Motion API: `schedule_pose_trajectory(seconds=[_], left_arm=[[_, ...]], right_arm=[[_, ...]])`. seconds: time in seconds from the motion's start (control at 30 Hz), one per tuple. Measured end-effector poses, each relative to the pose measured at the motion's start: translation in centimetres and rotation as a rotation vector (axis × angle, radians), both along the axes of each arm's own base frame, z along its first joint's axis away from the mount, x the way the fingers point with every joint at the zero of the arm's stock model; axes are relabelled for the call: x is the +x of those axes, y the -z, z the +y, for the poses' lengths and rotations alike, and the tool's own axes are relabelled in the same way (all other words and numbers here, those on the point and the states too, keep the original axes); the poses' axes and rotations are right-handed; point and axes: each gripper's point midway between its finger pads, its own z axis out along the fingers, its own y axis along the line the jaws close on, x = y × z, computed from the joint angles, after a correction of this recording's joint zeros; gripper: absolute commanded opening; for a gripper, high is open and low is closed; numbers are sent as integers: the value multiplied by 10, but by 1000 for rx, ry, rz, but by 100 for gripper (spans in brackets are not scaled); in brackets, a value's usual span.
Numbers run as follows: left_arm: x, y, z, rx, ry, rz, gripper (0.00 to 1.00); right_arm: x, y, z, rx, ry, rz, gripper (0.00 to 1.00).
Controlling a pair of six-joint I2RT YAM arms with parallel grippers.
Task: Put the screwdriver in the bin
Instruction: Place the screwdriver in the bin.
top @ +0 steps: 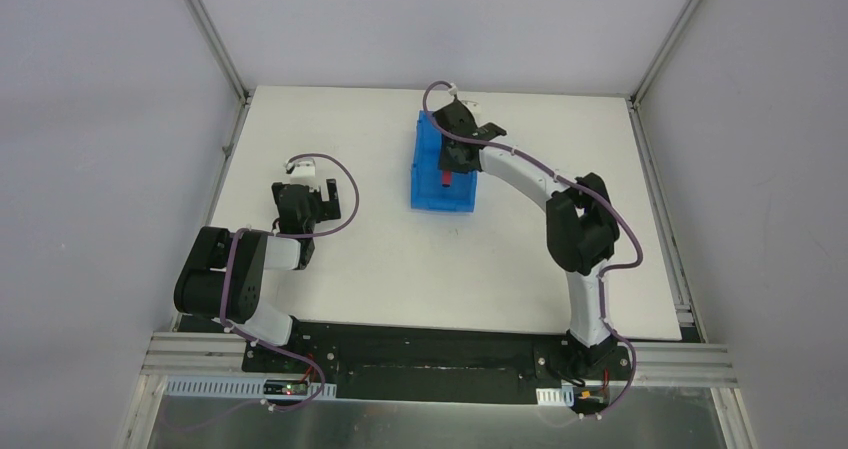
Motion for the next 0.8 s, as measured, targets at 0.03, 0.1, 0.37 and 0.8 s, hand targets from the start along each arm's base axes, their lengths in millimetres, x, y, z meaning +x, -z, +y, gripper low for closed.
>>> schedule_pose_trajectory(seconds=[0.03,0.1,0.37,0.8], left_arm=[[0,0,0,0,0,0,99],[0,0,0,0,0,0,99],[0,0,0,0,0,0,99],[0,0,0,0,0,0,99]], right_arm=[[0,2,0,-4,3,1,7],[0,4,0,-11,8,3,7],[1,24,-2,-40,35,24,8],[6,47,-2,-79,57,47,14]])
